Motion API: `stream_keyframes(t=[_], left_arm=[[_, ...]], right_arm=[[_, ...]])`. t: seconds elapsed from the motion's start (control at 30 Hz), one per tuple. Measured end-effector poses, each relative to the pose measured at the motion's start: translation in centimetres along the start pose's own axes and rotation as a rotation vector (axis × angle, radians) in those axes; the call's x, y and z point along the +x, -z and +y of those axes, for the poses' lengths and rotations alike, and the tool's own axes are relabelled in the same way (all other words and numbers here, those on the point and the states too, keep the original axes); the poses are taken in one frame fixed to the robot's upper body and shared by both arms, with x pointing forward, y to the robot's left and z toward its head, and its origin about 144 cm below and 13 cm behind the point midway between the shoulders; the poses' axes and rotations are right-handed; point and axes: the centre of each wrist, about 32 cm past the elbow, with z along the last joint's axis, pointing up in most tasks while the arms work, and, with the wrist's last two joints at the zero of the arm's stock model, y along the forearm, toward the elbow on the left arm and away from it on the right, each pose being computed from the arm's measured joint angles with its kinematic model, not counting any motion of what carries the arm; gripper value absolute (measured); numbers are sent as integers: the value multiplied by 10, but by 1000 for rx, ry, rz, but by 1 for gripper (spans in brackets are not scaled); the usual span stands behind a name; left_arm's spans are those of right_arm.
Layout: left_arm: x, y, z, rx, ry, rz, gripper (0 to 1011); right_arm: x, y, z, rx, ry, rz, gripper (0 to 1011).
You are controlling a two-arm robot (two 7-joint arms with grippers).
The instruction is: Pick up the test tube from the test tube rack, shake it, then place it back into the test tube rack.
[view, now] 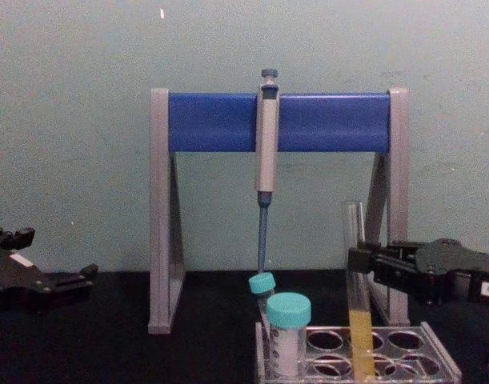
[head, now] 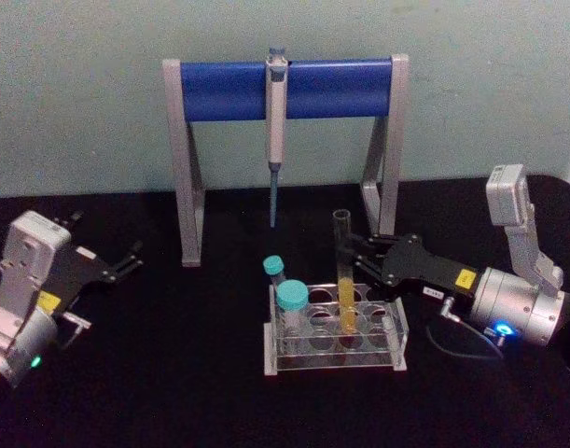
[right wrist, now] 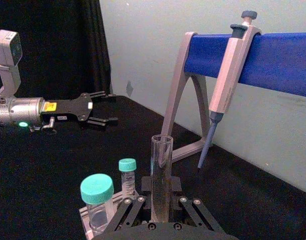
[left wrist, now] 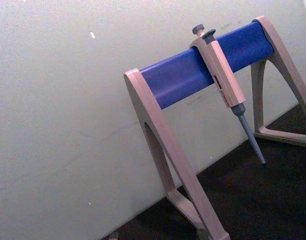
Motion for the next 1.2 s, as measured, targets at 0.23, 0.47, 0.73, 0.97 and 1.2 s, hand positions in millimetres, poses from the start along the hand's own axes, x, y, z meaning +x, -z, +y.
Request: stream_keyframes(t=[0.23, 0.47, 0.73, 0.97, 1.2], left_arm=[[0, 0, 0, 0, 0, 0, 1001], [0, 0, 0, 0, 0, 0, 1001], [0, 0, 0, 0, 0, 0, 1001], [0, 0, 0, 0, 0, 0, 1001], [0, 0, 0, 0, 0, 0, 1001]], right_arm=[[0, 0, 0, 0, 0, 0, 221], [0, 0, 0, 1, 0, 0, 259], [0, 0, 0, 1, 0, -1, 505], [0, 0, 0, 2, 0, -1, 729], [0, 0, 0, 2, 0, -1, 917]])
